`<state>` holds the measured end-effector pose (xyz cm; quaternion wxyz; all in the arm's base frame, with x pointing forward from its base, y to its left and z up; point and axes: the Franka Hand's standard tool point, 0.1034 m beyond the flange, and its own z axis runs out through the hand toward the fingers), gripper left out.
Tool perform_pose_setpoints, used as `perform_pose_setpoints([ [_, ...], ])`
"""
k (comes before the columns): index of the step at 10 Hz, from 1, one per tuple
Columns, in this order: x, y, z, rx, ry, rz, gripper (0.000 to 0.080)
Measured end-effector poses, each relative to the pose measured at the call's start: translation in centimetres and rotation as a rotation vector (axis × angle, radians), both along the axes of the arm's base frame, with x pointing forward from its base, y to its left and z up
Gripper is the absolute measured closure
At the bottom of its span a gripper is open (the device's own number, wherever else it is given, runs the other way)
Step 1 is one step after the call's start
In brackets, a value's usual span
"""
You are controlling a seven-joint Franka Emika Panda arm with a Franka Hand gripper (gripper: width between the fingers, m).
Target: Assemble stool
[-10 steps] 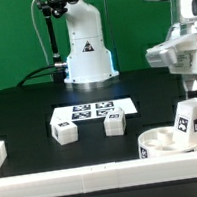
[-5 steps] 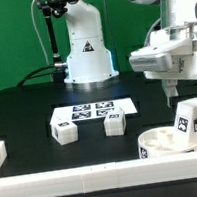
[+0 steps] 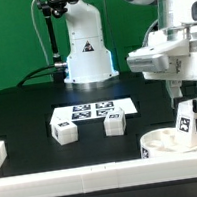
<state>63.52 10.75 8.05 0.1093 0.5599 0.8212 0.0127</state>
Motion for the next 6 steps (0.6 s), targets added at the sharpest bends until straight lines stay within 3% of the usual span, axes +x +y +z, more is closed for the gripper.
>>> perform_pose_setpoints([
  [2,0.03,-0.02,0.04,0.015,-0.009,-0.076,0.046],
  [5,-0.01,0.13,0.19,0.072,-0.034,-0.396,0.0459],
  [6,-0.15,0.02,0.13,0.071,-0.023,-0.476,0.0459],
])
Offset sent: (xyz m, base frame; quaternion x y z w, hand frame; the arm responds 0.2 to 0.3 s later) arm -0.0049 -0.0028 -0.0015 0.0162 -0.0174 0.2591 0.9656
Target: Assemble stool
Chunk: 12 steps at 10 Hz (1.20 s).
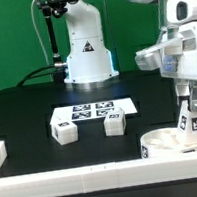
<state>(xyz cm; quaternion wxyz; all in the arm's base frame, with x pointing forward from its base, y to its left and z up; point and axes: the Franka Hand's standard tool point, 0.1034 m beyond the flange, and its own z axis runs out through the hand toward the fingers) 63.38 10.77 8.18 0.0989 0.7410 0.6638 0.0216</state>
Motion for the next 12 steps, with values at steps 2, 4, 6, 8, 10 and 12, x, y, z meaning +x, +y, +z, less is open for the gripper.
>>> perform_pose_setpoints([
  [2,0.02,-0.03,0.03,0.025,-0.008,-0.16,0.0459],
  [4,0.04,-0.03,0.06,0.047,-0.024,-0.289,0.0459],
  [6,0.06,0.01,0.09,0.067,-0.04,-0.411,0.0459],
  [8,0.0,-0.39,0.06,0.093,-0.042,-0.539,0.0459],
  [10,-0.16,-0.77,-0.09,0.149,-0.032,-0.752,0.0459],
  [12,-0.1,-0.87,-0.15,0.205,-0.038,-0.934,0.0459],
])
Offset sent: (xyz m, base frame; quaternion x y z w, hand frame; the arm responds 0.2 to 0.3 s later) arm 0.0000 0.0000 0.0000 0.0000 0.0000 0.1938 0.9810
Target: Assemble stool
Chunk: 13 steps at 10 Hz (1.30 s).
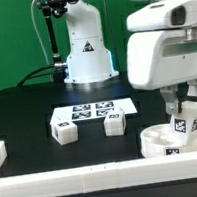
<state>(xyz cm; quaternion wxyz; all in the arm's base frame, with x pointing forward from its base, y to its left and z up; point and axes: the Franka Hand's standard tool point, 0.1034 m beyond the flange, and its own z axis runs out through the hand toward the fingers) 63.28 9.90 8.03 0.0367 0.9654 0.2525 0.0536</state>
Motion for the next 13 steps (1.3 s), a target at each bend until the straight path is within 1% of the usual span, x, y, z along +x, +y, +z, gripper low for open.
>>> perform_pose_setpoints([
  [2,0.0,0.1,0.0,0.023,-0.007,-0.152,0.0459],
  [4,0.0,0.1,0.0,0.023,-0.006,-0.155,0.0459],
  [5,0.0,0.1,-0.1,0.023,-0.006,-0.155,0.0273],
  [6,0.0,0.1,-0.1,0.023,-0.005,-0.155,0.0189],
  [7,-0.3,-0.2,0.1,0.018,0.009,-0.162,0.0189],
  [8,-0.6,-1.0,0.6,0.013,0.017,-0.177,0.0157],
  [10,-2.4,-3.1,1.6,-0.003,0.035,-0.208,0.0152],
  [11,-3.2,-4.4,1.6,-0.011,0.037,-0.212,0.0152],
  [12,-3.4,-5.0,1.4,-0.013,0.033,-0.214,0.015],
  [13,-3.4,-4.6,1.4,-0.012,0.033,-0.207,0.015],
])
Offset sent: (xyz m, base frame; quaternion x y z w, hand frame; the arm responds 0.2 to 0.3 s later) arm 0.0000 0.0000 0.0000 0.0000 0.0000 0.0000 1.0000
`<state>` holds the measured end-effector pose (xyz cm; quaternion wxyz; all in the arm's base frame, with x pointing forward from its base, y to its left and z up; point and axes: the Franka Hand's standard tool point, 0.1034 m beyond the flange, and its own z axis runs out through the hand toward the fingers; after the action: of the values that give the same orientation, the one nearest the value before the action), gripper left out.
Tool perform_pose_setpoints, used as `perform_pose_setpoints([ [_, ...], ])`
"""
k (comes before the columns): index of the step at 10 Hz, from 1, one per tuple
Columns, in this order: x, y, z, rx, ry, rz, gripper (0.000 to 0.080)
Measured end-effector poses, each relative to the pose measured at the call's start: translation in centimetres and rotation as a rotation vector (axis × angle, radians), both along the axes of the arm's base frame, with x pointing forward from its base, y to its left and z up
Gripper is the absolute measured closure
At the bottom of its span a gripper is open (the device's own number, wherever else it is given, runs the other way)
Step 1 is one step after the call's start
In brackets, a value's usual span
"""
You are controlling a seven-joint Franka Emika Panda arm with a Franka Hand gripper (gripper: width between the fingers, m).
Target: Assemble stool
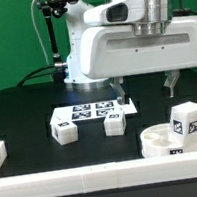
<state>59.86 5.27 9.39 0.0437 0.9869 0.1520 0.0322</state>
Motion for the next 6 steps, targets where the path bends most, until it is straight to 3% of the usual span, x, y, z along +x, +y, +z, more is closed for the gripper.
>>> perform_pose_setpoints([
  [4,-0.2,-0.3,-0.1,0.004,-0.003,-0.027,0.015],
  [6,-2.7,-2.1,-0.5,0.002,0.003,-0.096,0.015],
])
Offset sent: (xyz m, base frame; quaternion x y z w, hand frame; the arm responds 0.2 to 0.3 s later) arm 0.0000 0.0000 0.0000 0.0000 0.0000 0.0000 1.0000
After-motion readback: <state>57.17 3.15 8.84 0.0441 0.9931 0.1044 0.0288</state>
